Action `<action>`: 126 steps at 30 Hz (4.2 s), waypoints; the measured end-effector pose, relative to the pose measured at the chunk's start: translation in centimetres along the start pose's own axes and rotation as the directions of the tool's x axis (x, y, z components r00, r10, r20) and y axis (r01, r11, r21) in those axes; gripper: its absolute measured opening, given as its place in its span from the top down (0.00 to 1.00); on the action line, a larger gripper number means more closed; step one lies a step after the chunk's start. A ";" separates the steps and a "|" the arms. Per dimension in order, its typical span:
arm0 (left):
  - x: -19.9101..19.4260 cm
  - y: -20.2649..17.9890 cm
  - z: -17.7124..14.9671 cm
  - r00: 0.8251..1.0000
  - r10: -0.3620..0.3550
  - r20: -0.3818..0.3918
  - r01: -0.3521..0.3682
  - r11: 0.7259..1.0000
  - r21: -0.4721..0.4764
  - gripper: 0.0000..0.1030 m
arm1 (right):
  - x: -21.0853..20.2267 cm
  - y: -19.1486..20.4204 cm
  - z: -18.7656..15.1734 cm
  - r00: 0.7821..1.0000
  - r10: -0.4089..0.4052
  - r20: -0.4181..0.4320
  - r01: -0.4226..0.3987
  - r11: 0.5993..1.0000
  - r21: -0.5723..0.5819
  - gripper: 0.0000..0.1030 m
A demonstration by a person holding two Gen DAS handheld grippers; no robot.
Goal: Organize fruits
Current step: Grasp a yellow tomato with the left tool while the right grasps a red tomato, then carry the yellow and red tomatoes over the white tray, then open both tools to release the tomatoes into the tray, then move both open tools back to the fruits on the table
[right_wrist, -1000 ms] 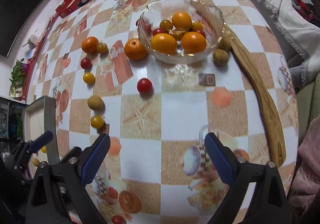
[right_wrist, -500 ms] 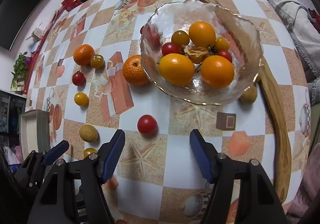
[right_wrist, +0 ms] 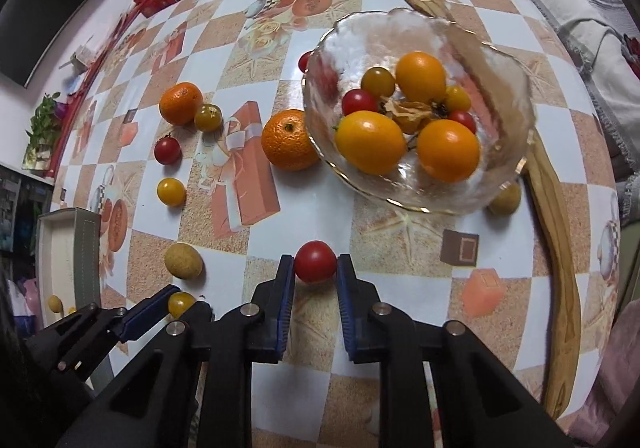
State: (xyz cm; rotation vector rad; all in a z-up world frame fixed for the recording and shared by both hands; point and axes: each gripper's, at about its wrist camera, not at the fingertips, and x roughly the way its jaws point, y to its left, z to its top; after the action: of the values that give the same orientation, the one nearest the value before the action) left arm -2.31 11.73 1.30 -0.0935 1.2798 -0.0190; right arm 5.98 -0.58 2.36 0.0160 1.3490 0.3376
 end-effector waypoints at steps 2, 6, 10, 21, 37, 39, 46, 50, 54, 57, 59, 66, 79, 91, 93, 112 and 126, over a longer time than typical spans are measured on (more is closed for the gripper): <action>-0.3 0.6 -0.3 1.000 -0.029 -0.005 0.029 0.999 -0.025 0.77 | -0.8 -0.6 -0.7 1.000 0.012 0.006 -0.012 1.000 0.014 0.78; -1.2 1.7 -1.0 0.998 -0.063 -0.010 0.063 0.996 -0.060 0.77 | -1.9 -1.2 -2.2 1.000 0.031 0.005 -0.031 0.999 0.033 0.78; -2.3 2.1 -1.7 0.998 -0.059 -0.009 0.058 0.997 -0.051 0.77 | -2.4 -1.2 -3.6 0.999 0.048 -0.008 -0.047 0.998 0.050 0.78; -5.5 3.5 -3.2 0.999 -0.051 0.015 0.052 0.996 -0.069 0.77 | -4.3 0.4 -6.9 0.998 0.057 -0.030 -0.056 0.998 0.039 0.78; -9.6 10.1 -6.4 0.998 -0.013 0.056 0.021 0.989 -0.148 0.77 | -5.5 8.0 -7.4 0.997 0.069 -0.030 -0.070 0.995 -0.070 0.78; -10.1 11.4 -7.0 0.998 -0.002 0.055 0.011 0.987 -0.162 0.77 | -5.4 9.3 -7.5 0.997 0.072 -0.034 -0.075 0.993 -0.090 0.78; -11.1 16.9 -8.9 0.997 0.052 0.051 -0.039 0.973 -0.228 0.77 | -4.7 14.2 -7.2 0.995 0.090 -0.052 -0.097 0.982 -0.160 0.78; -10.9 19.9 -9.2 0.995 0.093 0.046 -0.079 0.963 -0.256 0.77 | -4.1 17.0 -6.9 0.992 0.106 -0.064 -0.117 0.974 -0.192 0.78; -10.0 23.0 -8.8 0.991 0.130 0.035 -0.115 0.955 -0.274 0.77 | -3.0 20.0 -7.0 0.987 0.132 -0.088 -0.148 0.964 -0.222 0.78; -8.8 24.9 -8.2 0.988 0.154 0.019 -0.143 0.950 -0.278 0.77 | -1.9 22.6 -7.9 0.981 0.152 -0.120 -0.178 0.950 -0.255 0.78; -8.0 25.9 -7.7 0.987 0.161 0.014 -0.151 0.948 -0.279 0.77 | -1.4 23.8 -8.8 0.977 0.156 -0.143 -0.190 0.943 -0.274 0.78; -5.9 27.1 -6.4 0.985 0.173 -0.003 -0.168 0.953 -0.252 0.77 | 1.4 27.3 -13.4 0.968 0.109 -0.226 -0.191 0.904 -0.382 0.78; -4.7 26.8 -6.2 0.980 0.194 -0.041 -0.199 0.962 -0.188 0.36 | 3.6 30.9 -18.4 0.975 -0.003 -0.222 -0.140 0.769 -0.624 0.41; -7.1 26.0 -5.7 0.978 0.210 -0.006 -0.208 0.962 -0.178 0.30 | -0.8 30.4 -19.2 0.982 0.077 -0.171 -0.170 0.747 -0.643 0.18; -7.7 25.1 -5.7 0.978 0.210 0.005 -0.207 0.965 -0.159 0.30 | -2.0 29.0 -18.5 0.985 0.088 -0.150 -0.163 0.770 -0.617 0.18; -8.0 8.9 -3.0 0.999 0.026 0.025 -0.026 0.999 0.027 0.30 | -4.7 7.8 -19.2 0.993 -0.061 -0.100 0.046 0.988 -0.144 0.18; -2.6 3.4 -0.6 0.999 0.034 0.001 -0.034 0.997 0.068 0.30 | -1.3 10.1 -21.5 0.994 -0.070 -0.087 0.044 0.959 -0.279 0.43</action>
State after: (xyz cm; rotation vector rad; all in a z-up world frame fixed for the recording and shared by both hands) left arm -3.76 15.30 3.37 -0.0131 1.2795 -0.0330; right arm -17.18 4.79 0.77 -0.2754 1.3839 0.4806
